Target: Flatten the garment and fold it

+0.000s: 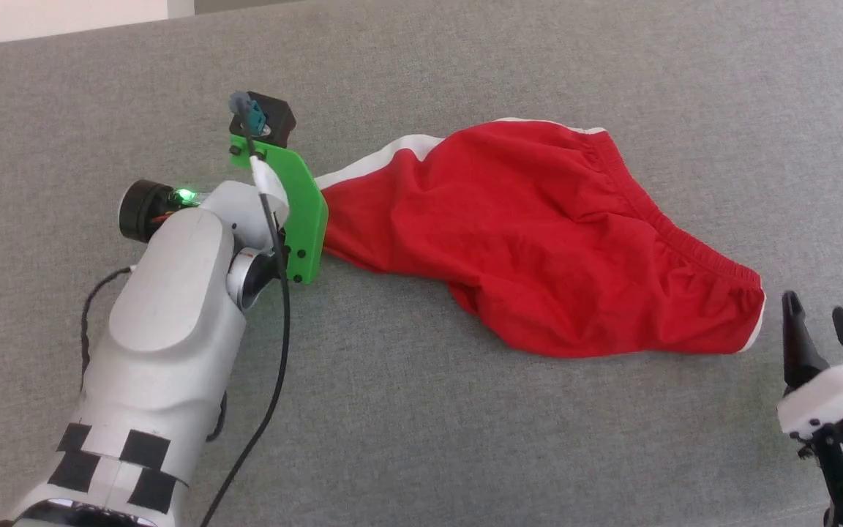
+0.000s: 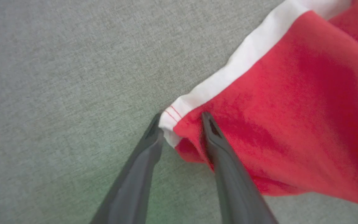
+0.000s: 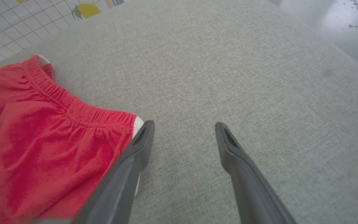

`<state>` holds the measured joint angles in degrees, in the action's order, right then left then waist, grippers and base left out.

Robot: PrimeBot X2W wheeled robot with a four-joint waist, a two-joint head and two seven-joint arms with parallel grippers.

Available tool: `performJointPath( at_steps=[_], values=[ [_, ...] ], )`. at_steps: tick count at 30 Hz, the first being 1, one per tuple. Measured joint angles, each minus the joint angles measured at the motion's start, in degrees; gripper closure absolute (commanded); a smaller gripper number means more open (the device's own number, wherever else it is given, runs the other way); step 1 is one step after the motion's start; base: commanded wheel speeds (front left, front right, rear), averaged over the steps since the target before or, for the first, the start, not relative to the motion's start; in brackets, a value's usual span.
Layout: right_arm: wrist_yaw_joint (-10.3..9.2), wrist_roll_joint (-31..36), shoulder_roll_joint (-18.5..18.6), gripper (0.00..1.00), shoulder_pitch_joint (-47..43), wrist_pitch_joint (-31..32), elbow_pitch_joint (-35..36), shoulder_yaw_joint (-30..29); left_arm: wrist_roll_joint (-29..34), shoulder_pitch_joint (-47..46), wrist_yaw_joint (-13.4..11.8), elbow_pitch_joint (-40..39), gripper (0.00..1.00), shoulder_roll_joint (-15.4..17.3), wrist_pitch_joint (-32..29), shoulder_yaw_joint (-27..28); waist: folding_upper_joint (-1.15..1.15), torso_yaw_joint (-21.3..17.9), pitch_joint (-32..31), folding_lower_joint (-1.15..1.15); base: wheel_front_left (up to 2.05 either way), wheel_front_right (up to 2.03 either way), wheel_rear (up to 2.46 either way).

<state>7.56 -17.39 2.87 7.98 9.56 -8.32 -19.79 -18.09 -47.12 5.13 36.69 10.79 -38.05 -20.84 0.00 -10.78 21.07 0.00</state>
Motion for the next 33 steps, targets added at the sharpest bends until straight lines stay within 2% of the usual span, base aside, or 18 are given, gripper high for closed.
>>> performJointPath(
  at_steps=[3, 6, 9, 13, 17, 21, 26, 33],
  values=[
    [0.00, 0.8, 0.0, 0.00, 0.8, 0.6, 1.8, 1.4, -2.7, 1.4, 0.4, -1.0, 1.00, -0.6, 4.4, 1.6, 0.00, 0.2, -0.5, 0.00, 0.00, 0.00, 0.00],
    [0.00, 2.9, 0.0, 0.00, 2.7, 3.4, 6.0, 3.4, -5.7, 5.1, 0.2, -4.4, 1.00, -1.8, 11.2, 4.6, 0.00, 0.9, -1.4, 0.00, 0.00, 0.00, 0.00],
    [0.00, 6.1, 0.1, 0.00, 7.0, 10.2, 10.0, 7.7, -7.3, 8.8, -0.7, -9.4, 1.00, -2.5, 17.1, 6.9, 0.00, 2.1, -2.2, 0.00, 0.00, 0.00, 0.00],
    [0.01, 8.3, 1.9, 0.00, 14.3, 18.7, 9.6, 14.1, -8.7, 13.1, -1.2, -15.6, 1.00, -3.1, 20.6, 8.0, 0.00, 3.8, -2.4, 0.00, 0.00, 0.00, 0.00],
    [0.01, 9.9, 5.5, 0.00, 22.0, 23.8, 2.6, 18.9, -9.1, 15.7, -1.2, -19.8, 1.00, -3.8, 21.2, 7.4, 0.00, 5.8, -1.7, 0.00, 0.00, 0.00, 0.00],
    [0.01, 12.5, 6.8, 0.00, 27.4, 26.4, -6.7, 20.7, -9.2, 16.7, -1.2, -22.3, 1.00, -4.4, 21.1, 6.0, 0.00, 7.8, -0.4, 0.00, 0.00, 0.00, 0.00],
    [0.01, 15.4, 7.1, 0.00, 32.3, 26.5, -14.5, 20.4, -9.4, 16.8, -1.2, -23.7, 1.00, -5.3, 20.9, 4.4, 0.00, 9.9, 1.6, 0.00, 0.00, 0.00, 0.00],
    [0.01, 18.6, 6.9, 0.00, 35.5, 26.2, -21.2, 18.2, -9.6, 16.9, -1.2, -24.2, 1.00, -5.4, 20.4, 3.4, 0.00, 11.9, 3.7, 0.00, 0.00, 0.00, 0.00]
  ],
)
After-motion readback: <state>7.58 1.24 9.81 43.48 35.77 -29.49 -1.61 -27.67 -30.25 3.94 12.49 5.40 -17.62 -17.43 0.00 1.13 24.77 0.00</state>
